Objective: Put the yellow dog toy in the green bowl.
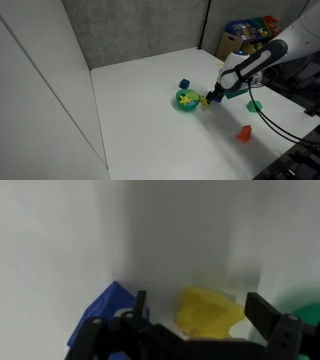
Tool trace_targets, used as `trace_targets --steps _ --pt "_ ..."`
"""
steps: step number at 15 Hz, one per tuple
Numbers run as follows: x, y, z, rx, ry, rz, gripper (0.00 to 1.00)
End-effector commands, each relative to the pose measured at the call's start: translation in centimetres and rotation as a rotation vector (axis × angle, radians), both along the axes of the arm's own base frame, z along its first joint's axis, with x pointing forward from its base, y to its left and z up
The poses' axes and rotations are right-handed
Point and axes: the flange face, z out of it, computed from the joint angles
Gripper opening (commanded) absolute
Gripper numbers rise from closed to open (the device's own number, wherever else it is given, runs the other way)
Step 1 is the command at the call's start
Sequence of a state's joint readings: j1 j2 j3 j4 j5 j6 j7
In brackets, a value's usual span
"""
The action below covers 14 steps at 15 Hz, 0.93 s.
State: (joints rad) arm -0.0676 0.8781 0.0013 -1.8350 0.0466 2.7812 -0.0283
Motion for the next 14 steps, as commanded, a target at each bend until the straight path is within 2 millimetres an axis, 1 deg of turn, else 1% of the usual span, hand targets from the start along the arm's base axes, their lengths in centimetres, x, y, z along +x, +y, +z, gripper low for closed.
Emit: trace_targets --steps 1,3,9,14 --pt "0.8 0.9 -0.7 -0.008 -0.018 0.010 1.00" --pt "1.1 1.2 -0.9 -0.002 -0.031 0.016 1.00" --pt "2.3 0.9 -2.1 -0.002 -0.081 0.006 1.00" --pt "2.8 1.2 -3.3 0.000 -0.112 0.017 1.00"
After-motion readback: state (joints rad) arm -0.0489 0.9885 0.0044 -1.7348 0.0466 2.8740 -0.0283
